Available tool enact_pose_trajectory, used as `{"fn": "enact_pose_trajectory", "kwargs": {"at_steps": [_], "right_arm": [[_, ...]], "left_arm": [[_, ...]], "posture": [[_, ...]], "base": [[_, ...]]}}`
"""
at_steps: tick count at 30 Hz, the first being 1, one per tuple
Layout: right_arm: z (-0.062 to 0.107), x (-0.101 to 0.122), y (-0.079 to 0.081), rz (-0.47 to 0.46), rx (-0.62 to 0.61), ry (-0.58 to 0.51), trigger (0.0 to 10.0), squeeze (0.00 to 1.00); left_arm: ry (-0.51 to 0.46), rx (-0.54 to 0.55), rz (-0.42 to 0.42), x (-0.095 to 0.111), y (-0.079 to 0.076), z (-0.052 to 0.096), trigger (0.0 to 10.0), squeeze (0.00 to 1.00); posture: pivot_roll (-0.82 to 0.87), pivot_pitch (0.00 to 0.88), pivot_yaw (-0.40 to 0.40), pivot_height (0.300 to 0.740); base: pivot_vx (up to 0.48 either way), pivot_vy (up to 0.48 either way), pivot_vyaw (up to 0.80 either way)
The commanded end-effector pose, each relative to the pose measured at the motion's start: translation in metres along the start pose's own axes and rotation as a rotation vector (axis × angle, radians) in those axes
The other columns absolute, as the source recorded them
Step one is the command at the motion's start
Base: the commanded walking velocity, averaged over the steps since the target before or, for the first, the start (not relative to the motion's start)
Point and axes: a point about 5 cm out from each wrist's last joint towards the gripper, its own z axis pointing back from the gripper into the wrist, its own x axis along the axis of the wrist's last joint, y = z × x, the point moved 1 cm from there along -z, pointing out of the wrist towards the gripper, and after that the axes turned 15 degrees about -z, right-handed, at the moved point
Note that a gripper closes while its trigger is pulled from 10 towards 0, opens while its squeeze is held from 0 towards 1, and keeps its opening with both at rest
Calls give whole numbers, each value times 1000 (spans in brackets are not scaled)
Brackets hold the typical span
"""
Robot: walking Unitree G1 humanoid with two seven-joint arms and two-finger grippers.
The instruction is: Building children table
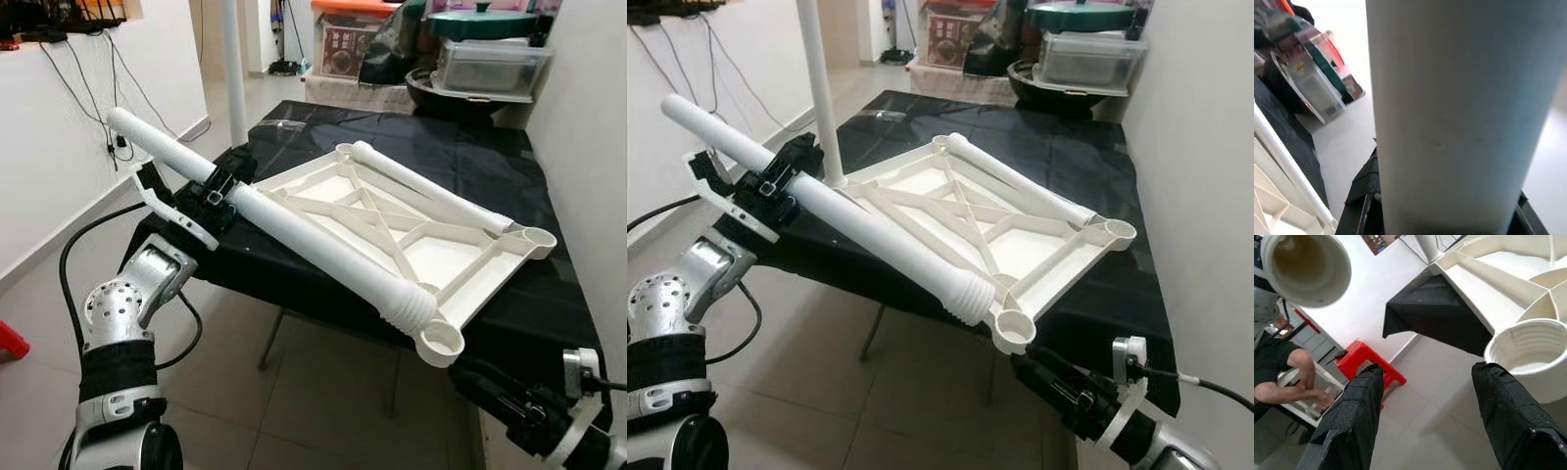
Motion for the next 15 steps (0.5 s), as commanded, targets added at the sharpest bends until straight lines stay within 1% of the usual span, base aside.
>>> {"fn": "enact_pose_trajectory", "kwargs": {"at_steps": [1, 2, 3, 4, 5, 6, 7, 8, 9, 10, 11, 12, 13, 14, 15], "right_arm": [[5, 7, -6, 40, -62, -20, 10000, 0], [1, 24, -9, 112, -153, -79, 10000, 0], [1, 24, -9, 112, -153, -79, 10000, 0], [-6, 48, -13, 220, -304, -176, 10000, 0], [-6, 48, -13, 220, -304, -176, 10000, 0], [-13, 77, -12, 282, -408, -333, 10000, 0], [-13, 77, -12, 282, -408, -333, 10000, 0], [-22, 105, 1, 376, -421, -489, 10000, 0], [-22, 105, 1, 376, -421, -489, 10000, 0], [-30, 122, 13, 449, -443, -582, 10000, 0], [-30, 122, 13, 449, -443, -582, 10000, 0], [-39, 128, 30, 511, -371, -618, 10000, 0], [-45, 129, 41, 552, -320, -623, 10000, 0], [-45, 129, 41, 552, -320, -623, 10000, 0], [-54, 128, 52, 579, -268, -617, 10000, 0]], "left_arm": [[-24, -11, -21, 8, -1, -3, 0, 0], [1, -33, -73, 12, -5, -13, 4667, 0], [1, -33, -73, 12, -5, -13, 4667, 0], [41, -47, -145, 12, -8, -24, 10000, 0], [41, -47, -145, 12, -8, -24, 10000, 0], [92, -69, -239, 8, -13, -35, 10000, 0], [92, -69, -239, 8, -13, -35, 10000, 0], [135, -53, -359, 2, -15, -46, 10000, 0], [135, -53, -359, 2, -15, -46, 10000, 0], [172, -26, -527, -4, -17, -56, 10000, 0], [172, -26, -527, -4, -17, -56, 10000, 0], [200, 2, -691, -10, -18, -63, 10000, 0], [212, 15, -793, -14, -19, -67, 10000, 0], [212, 15, -793, -14, -19, -67, 10000, 0], [210, 16, -848, -18, -20, -69, 10000, 0]], "posture": [[93, 0, -40, 740], [94, 0, -36, 740], [94, 0, -36, 740], [92, 0, -28, 740], [92, 0, -28, 740], [86, 0, -23, 740], [86, 0, -23, 740], [84, 0, -21, 740], [84, 0, -21, 740], [79, 0, -13, 740], [79, 0, -13, 740], [82, 0, -15, 740], [82, 0, -15, 740], [82, 0, -15, 740], [84, 0, -17, 740]], "base": [[0, 0, 0], [0, 0, 0], [0, 0, 0], [0, 0, 0], [0, 0, 0], [0, 0, 0], [0, 0, 0], [0, 0, 0], [0, 0, 0], [0, 0, 0], [0, 0, 0], [0, 0, 0], [0, 0, 0], [0, 0, 0], [0, 0, 0]]}}
